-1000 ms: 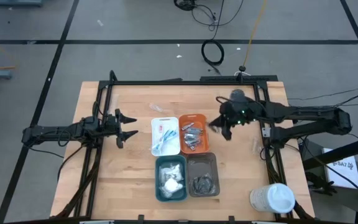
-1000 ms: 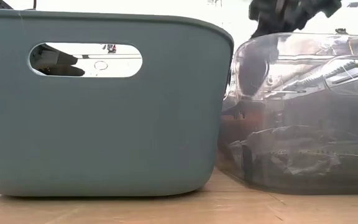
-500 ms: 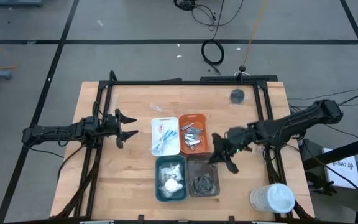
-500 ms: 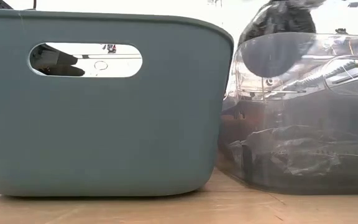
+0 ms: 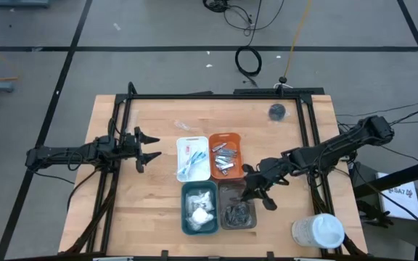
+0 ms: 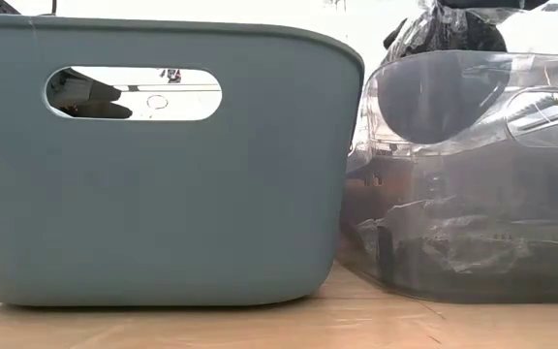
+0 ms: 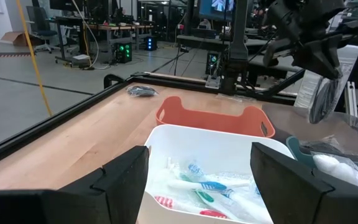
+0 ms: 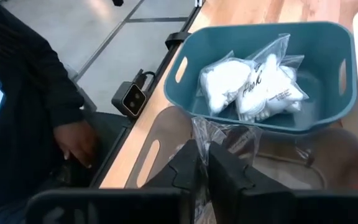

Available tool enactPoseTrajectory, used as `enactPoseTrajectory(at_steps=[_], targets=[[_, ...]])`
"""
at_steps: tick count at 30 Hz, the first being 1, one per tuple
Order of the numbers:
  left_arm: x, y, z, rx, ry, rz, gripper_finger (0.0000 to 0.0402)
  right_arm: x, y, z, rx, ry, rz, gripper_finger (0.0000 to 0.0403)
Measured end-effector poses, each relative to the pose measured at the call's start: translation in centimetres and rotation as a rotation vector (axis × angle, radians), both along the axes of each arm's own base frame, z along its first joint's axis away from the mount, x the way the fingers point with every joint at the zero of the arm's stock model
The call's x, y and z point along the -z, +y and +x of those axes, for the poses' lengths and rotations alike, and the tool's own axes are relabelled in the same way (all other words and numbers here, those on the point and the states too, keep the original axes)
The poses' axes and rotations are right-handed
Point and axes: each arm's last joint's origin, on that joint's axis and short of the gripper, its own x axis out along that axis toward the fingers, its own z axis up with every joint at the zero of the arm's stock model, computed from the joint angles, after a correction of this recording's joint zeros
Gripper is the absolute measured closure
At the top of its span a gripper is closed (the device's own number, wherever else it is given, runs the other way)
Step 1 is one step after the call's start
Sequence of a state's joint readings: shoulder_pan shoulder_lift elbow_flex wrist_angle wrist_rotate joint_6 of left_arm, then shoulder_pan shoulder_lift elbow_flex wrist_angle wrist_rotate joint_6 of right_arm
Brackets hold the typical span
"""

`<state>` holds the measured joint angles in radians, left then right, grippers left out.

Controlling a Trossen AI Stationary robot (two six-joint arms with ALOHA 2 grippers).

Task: Pick & Place Travel size toiletries
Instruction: Put the bottom hairbrush into the gray bin, then put the hairbrush into the gray bin

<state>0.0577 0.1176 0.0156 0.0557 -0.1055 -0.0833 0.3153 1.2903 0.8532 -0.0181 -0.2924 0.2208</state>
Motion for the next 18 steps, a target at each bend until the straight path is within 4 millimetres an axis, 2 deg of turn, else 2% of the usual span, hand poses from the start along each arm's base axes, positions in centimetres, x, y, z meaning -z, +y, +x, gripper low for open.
enactPoseTrajectory(at_steps=[18], targets=[[0.01,0.00,0.00,0.000,0.000,0.000,0.0128,-0.06,-0.89,0.34,0.028,-0.016,-0.010,0.0248]])
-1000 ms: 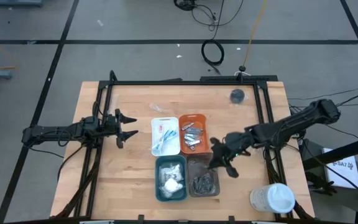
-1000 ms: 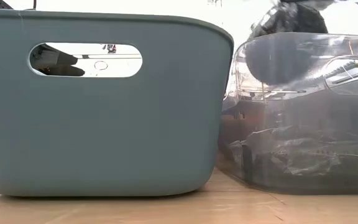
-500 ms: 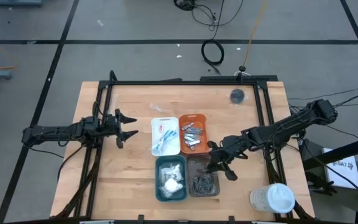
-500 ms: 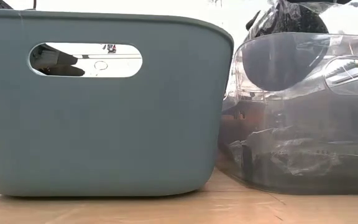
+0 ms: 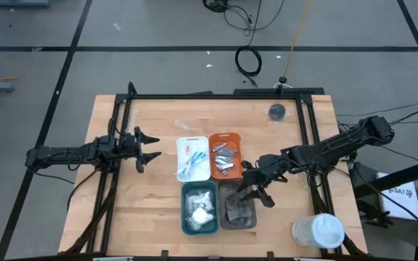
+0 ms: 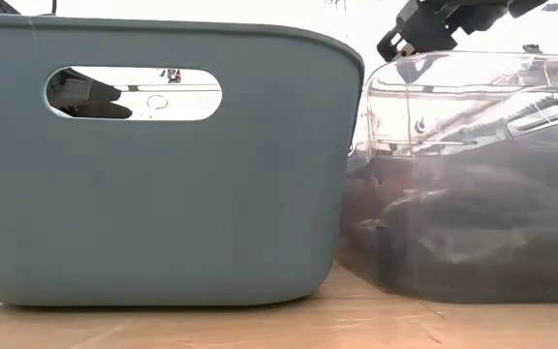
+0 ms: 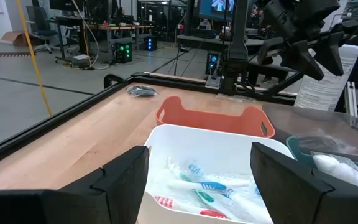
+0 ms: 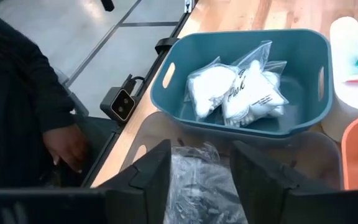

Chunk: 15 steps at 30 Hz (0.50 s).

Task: Pick & Place Travel size toiletries
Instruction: Put the hairbrush into the gray bin

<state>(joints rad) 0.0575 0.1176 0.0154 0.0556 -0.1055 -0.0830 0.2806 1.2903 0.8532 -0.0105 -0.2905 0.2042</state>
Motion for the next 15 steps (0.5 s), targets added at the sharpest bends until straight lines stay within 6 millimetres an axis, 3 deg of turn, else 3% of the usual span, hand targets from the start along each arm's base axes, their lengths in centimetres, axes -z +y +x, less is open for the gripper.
enactPoseTrajectory(at_steps=[4,9,12,15], targets=[[0.0,0.0,0.0,0.000,0.000,0.000,0.0128,-0.2,-0.3,-0.1,-0.008,-0.020,-0.030,0.0239],[0.0,0.0,0.0,0.000,0.000,0.000,0.0128,-0.9,-2.4,-0.7,0.075,-0.009,-0.050,0.0242],[0.0,0.0,0.0,0.000,0.000,0.000,0.0128,-1.5,-4.6,-1.4,0.225,-0.014,-0.144,0.0241],[0.0,0.0,0.0,0.000,0.000,0.000,0.0128,-1.5,-7.4,-2.2,0.482,0.042,-0.294,0.0231]])
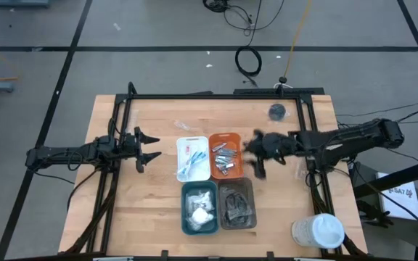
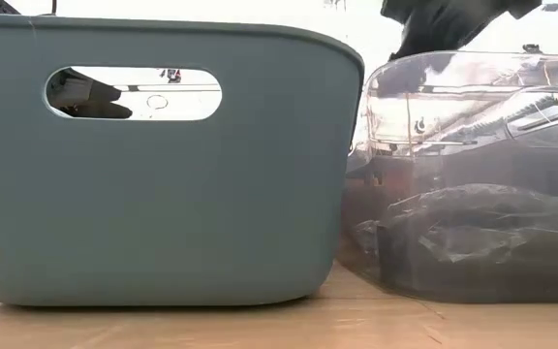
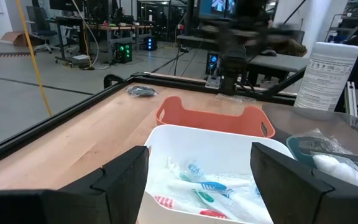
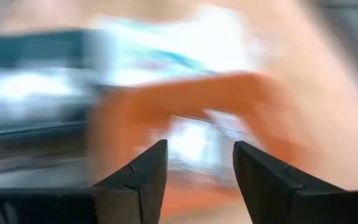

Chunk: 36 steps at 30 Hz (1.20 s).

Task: Pick & Place Travel size toiletries
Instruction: Put the hairbrush into the gray bin

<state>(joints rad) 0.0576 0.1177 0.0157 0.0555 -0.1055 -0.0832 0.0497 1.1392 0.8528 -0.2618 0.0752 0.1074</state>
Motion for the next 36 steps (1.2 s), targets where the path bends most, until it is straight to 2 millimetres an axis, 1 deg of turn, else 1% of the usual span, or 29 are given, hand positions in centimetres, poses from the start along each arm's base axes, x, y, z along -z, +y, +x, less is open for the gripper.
enactPoseTrajectory(at_steps=[3,4,5,7,10,14,18,22,28,33,36], targets=[[0.0,0.0,0.0,0.000,0.000,0.000,0.0128,0.5,-3.5,-1.0,0.299,0.104,-0.177,0.0212],[0.0,0.0,0.0,0.000,0.000,0.000,0.0128,0.7,-4.8,-1.4,0.387,0.140,-0.211,0.0204],[0.0,0.0,0.0,0.000,0.000,0.000,0.0128,1.1,-6.2,-1.6,0.471,0.178,-0.226,0.0196],[0.0,0.0,0.0,0.000,0.000,0.000,0.0128,1.8,-8.7,-2.0,0.597,0.224,-0.194,0.0178],[0.0,0.0,0.0,0.000,0.000,0.000,0.0128,3.2,-11.9,-2.5,0.719,0.288,-0.121,0.0154],[0.0,0.0,0.0,0.000,0.001,0.000,0.0128,5.7,-15.7,-3.0,0.842,0.377,-0.058,0.0128],[0.0,0.0,0.0,0.000,0.000,0.000,0.0128,8.2,-18.8,-3.5,0.920,0.431,-0.012,0.0114],[0.0,0.0,0.0,0.000,0.000,0.000,0.0128,10.2,-20.5,-3.9,0.958,0.487,0.009,0.0113],[0.0,0.0,0.0,0.000,0.000,0.000,0.0128,12.4,-21.8,-4.6,0.994,0.569,0.037,0.0120],[0.0,0.0,0.0,0.000,0.000,0.000,0.0128,12.7,-22.3,-4.4,1.001,0.562,0.000,0.0122],[0.0,0.0,0.0,0.000,0.000,0.000,0.0128,12.7,-22.4,-4.4,1.003,0.554,-0.002,0.0132]])
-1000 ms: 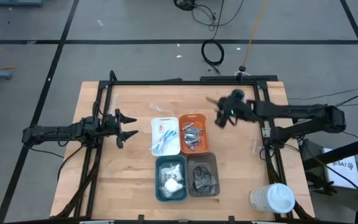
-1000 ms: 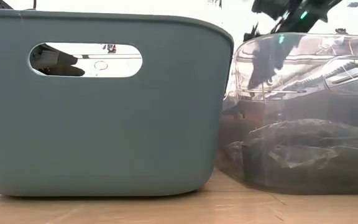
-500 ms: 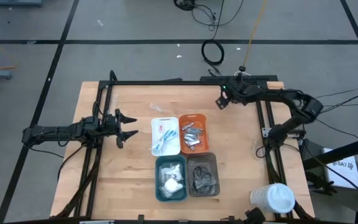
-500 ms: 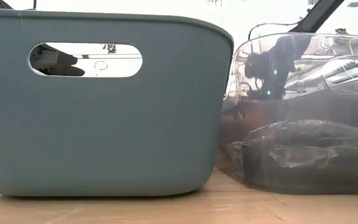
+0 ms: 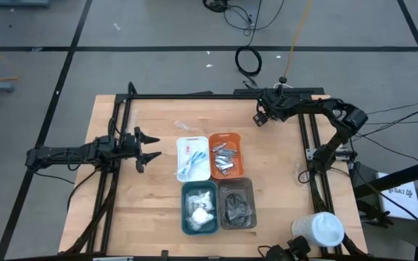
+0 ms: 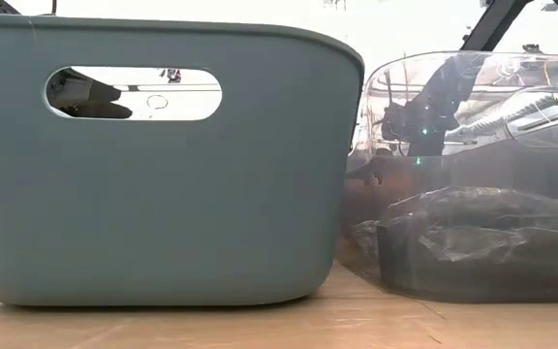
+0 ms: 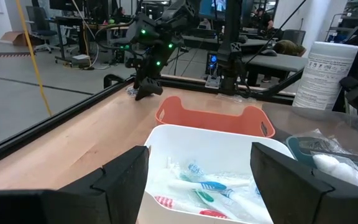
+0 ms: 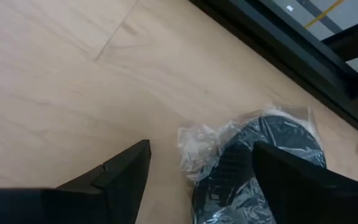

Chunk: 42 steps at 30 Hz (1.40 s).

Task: Pick & Place Travel size toiletries
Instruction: Put the hairbrush into the gray bin

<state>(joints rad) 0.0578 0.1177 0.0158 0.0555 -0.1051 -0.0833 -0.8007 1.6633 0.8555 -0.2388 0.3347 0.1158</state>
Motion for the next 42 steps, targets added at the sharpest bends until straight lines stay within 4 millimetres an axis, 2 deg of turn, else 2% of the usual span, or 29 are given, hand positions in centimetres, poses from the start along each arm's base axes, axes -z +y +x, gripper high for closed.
enactPoseTrajectory(at_steps=[4,21,27,31,36,42], targets=[[0.0,0.0,0.0,0.000,0.000,0.000,0.0128,0.0,0.0,0.0,-0.006,0.001,0.004,0.0167],[0.0,0.0,0.0,0.000,0.000,0.000,0.0128,0.3,0.2,-0.4,-0.056,0.045,0.047,0.0392],[0.0,0.0,0.0,0.000,0.000,0.000,0.0128,0.1,0.5,-0.1,-0.105,0.056,0.048,0.0400],[0.0,0.0,0.0,0.000,0.000,0.000,0.0128,-0.9,1.2,0.5,-0.162,-0.003,0.045,0.0401],[0.0,0.0,0.0,0.000,0.000,0.000,0.0128,-3.3,2.5,1.3,-0.267,-0.162,0.039,0.0402],[0.0,0.0,0.0,0.000,0.000,0.000,0.0128,-7.3,4.9,1.8,-0.400,-0.329,-0.011,0.0402]])
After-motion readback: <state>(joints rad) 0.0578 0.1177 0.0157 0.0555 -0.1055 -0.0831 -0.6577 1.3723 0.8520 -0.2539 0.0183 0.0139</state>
